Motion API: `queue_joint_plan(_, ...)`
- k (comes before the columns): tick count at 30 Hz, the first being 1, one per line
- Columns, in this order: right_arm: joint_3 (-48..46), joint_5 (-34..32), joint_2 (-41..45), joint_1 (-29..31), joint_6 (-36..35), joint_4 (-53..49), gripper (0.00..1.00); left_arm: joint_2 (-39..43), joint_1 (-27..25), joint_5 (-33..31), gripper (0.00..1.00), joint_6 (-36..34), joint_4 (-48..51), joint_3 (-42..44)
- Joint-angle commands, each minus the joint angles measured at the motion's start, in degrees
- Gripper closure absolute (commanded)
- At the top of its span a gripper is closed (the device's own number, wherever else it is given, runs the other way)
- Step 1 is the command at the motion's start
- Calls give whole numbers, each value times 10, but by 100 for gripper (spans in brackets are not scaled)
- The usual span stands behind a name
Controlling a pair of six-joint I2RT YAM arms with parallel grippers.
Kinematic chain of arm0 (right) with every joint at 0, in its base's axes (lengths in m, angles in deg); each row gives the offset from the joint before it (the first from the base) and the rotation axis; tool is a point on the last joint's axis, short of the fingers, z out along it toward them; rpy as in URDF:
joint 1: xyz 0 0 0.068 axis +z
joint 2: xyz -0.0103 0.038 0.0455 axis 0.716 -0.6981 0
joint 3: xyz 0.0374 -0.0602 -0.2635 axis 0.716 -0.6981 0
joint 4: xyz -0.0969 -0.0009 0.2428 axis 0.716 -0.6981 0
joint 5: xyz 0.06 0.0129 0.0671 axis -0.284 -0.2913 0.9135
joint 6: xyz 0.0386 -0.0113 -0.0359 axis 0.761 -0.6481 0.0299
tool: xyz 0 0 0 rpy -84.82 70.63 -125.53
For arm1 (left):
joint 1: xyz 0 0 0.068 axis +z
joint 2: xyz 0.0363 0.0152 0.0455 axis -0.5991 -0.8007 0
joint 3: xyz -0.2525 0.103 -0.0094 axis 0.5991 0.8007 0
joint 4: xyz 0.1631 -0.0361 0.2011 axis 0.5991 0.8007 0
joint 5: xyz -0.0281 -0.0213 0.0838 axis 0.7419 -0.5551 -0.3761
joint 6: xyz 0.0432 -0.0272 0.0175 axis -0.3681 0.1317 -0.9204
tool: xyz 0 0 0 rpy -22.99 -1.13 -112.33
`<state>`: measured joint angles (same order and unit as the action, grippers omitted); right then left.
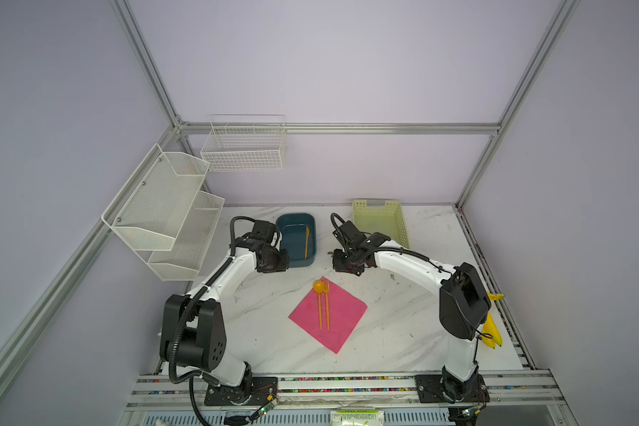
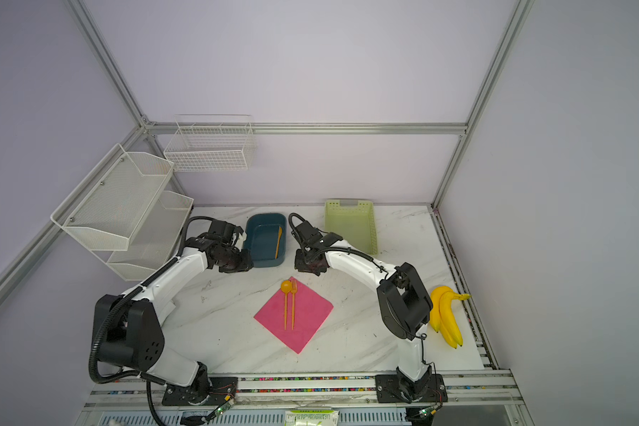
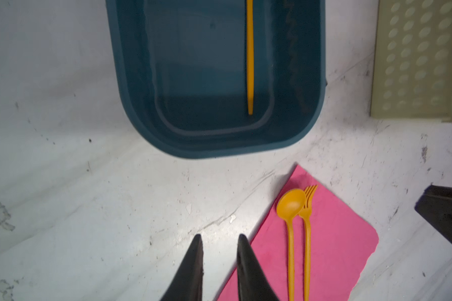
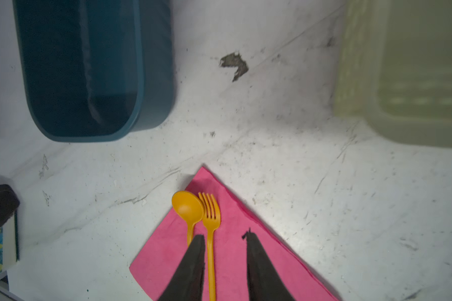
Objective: Place the utensils on the paper napkin and roll it up
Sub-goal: 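Raise the right gripper toward the green basket while the left gripper reaches the teal tray, then lower the left gripper into the teal tray and close on the yellow knife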
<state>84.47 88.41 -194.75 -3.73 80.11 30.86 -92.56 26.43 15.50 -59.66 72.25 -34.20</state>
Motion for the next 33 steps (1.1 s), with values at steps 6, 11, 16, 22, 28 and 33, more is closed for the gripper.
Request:
queue_joint_plan(6, -44, 3, 62, -38, -49, -4, 69, -118, -30, -34, 76, 1, 46, -217)
queue_joint_plan(11, -60, 5, 80, -58, -61, -2, 69, -201, -50, -47, 75, 1, 68, -313)
queue_joint_plan(16, -80, 12, 96, -82, -74, 3, 69, -279, -74, -90, 74, -5, 99, -395)
queue_joint_plan(22, -103, 24, 111, -112, -84, 12, 69, -347, -83, -121, 73, -13, 120, -452)
queue_joint_plan(28, -114, 35, 108, -135, -94, 19, 69, -399, -83, -118, 73, -19, 131, -498)
queue_joint_plan(33, -111, 42, 100, -149, -104, 19, 69, -436, -83, -108, 72, -20, 135, -531)
